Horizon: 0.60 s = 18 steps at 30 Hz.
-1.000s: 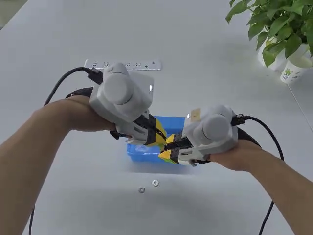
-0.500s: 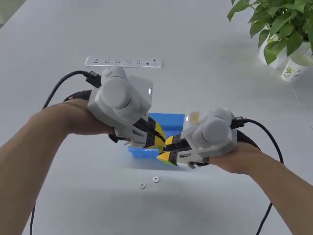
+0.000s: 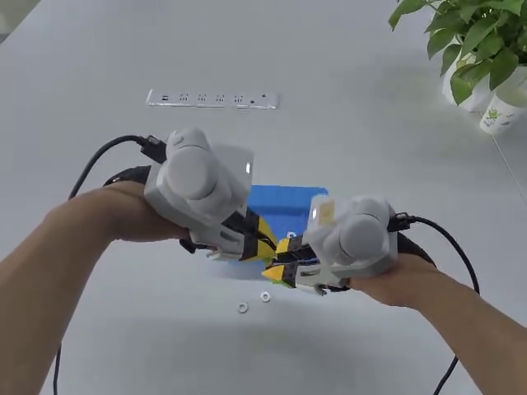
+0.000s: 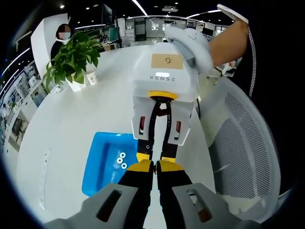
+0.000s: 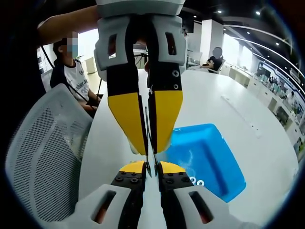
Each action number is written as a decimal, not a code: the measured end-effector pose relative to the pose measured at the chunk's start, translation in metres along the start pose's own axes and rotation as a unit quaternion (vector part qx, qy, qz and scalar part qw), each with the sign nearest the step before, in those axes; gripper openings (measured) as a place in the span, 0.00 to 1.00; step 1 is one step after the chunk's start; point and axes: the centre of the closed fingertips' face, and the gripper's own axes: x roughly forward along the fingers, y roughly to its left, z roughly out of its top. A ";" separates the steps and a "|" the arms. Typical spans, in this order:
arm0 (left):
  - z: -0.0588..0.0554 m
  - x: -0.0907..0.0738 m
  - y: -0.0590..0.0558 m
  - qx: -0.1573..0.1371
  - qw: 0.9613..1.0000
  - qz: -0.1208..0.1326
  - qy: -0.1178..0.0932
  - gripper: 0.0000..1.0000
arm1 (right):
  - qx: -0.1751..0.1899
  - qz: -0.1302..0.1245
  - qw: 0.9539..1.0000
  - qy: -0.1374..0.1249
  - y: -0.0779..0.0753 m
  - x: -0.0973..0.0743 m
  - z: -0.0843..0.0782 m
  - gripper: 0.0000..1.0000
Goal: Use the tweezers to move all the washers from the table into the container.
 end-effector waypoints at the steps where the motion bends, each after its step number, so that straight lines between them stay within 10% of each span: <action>1: -0.001 0.001 -0.001 0.000 1.000 0.000 0.000 0.07 | 0.000 0.000 1.000 0.000 0.001 0.001 -0.001 0.12; 18: -0.015 0.011 -0.016 -0.001 1.000 -0.013 0.007 0.06 | 0.008 0.011 1.000 0.002 0.015 0.017 -0.016 0.12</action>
